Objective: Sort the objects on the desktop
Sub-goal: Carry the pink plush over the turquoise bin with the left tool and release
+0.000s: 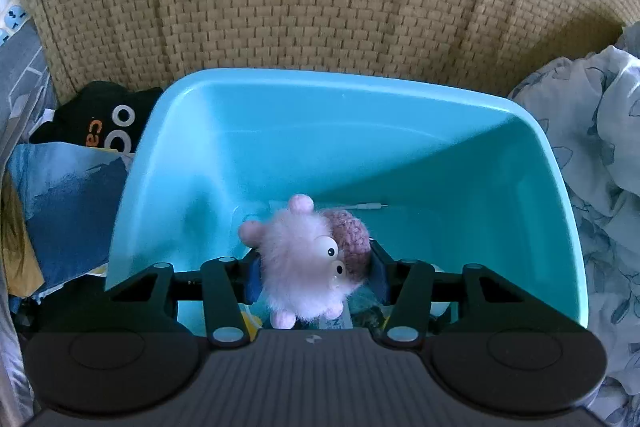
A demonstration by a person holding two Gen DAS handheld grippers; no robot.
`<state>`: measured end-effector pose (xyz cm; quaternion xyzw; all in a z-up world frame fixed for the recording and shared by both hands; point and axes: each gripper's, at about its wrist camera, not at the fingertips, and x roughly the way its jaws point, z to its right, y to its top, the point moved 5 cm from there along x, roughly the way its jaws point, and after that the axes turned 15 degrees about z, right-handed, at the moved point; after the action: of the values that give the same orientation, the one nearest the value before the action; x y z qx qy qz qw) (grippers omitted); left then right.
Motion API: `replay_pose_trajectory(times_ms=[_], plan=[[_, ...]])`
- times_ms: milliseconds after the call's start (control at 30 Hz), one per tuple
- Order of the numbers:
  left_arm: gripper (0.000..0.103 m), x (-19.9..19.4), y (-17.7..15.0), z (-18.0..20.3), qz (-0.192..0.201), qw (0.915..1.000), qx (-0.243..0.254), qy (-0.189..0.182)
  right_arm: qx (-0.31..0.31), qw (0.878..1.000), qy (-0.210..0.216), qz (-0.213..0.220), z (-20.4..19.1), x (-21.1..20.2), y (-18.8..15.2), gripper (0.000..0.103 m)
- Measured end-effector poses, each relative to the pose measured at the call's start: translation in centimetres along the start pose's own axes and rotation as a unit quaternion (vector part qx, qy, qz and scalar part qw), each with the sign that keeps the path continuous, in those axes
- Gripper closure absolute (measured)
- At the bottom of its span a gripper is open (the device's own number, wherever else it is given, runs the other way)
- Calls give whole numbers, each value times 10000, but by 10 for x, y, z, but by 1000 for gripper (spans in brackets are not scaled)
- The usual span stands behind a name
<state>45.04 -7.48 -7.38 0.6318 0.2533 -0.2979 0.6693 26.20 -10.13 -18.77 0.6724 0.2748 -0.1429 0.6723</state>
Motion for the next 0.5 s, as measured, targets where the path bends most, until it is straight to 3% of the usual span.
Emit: replay_pose_trajectory(times_ms=[500], plan=[[46, 3, -9, 5, -151, 9996, 188, 110, 38, 10000, 7, 15, 4, -7, -4, 18]])
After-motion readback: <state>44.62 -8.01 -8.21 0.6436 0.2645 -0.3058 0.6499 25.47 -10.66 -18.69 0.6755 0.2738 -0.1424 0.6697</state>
